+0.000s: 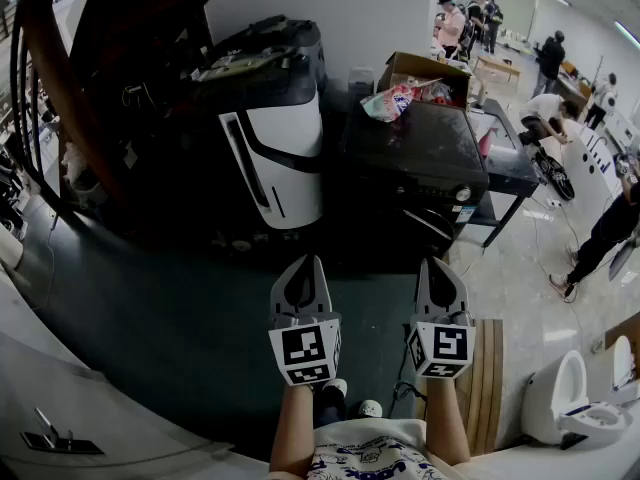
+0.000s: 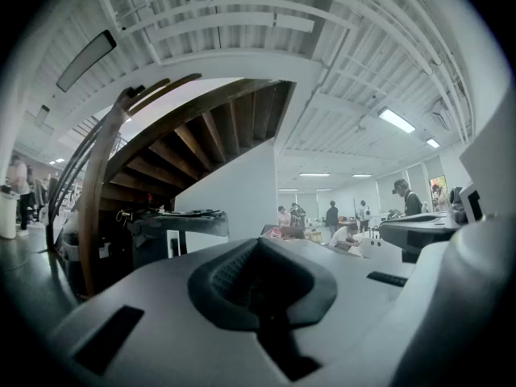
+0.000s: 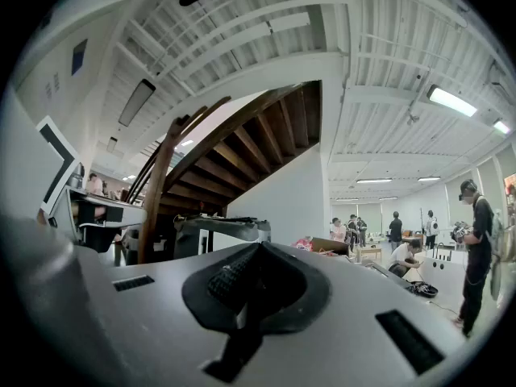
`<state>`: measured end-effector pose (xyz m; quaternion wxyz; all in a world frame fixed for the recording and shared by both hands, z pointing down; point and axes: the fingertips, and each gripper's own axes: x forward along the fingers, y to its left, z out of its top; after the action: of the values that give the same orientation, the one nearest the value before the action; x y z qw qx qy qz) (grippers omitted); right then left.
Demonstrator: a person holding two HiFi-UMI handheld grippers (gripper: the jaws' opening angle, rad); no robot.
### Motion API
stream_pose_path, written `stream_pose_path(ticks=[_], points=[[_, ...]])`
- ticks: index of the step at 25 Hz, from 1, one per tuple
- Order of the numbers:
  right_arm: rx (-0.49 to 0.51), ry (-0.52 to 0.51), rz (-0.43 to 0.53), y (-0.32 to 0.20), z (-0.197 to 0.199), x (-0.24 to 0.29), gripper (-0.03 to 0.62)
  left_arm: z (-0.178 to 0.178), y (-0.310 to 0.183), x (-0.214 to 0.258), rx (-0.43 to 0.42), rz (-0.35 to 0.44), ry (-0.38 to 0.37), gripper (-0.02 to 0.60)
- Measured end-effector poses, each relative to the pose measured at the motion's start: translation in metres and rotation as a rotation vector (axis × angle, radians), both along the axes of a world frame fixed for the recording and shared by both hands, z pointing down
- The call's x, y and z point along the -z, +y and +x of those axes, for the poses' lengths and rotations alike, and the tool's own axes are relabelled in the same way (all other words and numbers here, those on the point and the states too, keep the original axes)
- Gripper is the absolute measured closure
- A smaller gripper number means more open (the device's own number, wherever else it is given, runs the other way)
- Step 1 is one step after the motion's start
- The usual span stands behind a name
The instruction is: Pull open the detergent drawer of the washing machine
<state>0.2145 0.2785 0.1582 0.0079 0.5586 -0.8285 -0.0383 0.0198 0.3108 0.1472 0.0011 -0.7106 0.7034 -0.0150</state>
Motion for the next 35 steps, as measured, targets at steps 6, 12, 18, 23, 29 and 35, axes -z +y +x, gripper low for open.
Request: stream_pose_path(ticks=[6, 12, 18, 23, 29, 35], points=[[-0.005, -0.006, -0.007, -0.004, 0.000, -0.002, 0.582, -0.006, -0.003, -0.003, 0.007, -0.001, 0.011, 0.568], [0.000, -0.016, -0.022, -0.012, -0.008, -0.008, 0.582, -0.016, -0.011, -0.009, 0.013, -0.009, 0.022, 0.568], [0.012, -0.053, -0.042, -0.032, -0.026, -0.012, 0.580, -0.032, -0.030, -0.010, 0.010, -0.010, 0.027, 0.568], [0.062, -0.086, -0.059, -0.052, -0.055, -0.013, 0.422, -0.052, -0.053, -0.009, -0.002, -0.003, 0.026, 0.568], [0.058, -0.073, -0.065, -0.067, -0.084, -0.017, 0.368, -0.076, -0.074, -0.013, -0.028, -0.009, 0.017, 0.568], [0.048, -0.073, -0.095, -0.075, -0.102, -0.030, 0.352, -0.091, -0.084, -0.023, -0.050, -0.031, 0.020, 0.568]])
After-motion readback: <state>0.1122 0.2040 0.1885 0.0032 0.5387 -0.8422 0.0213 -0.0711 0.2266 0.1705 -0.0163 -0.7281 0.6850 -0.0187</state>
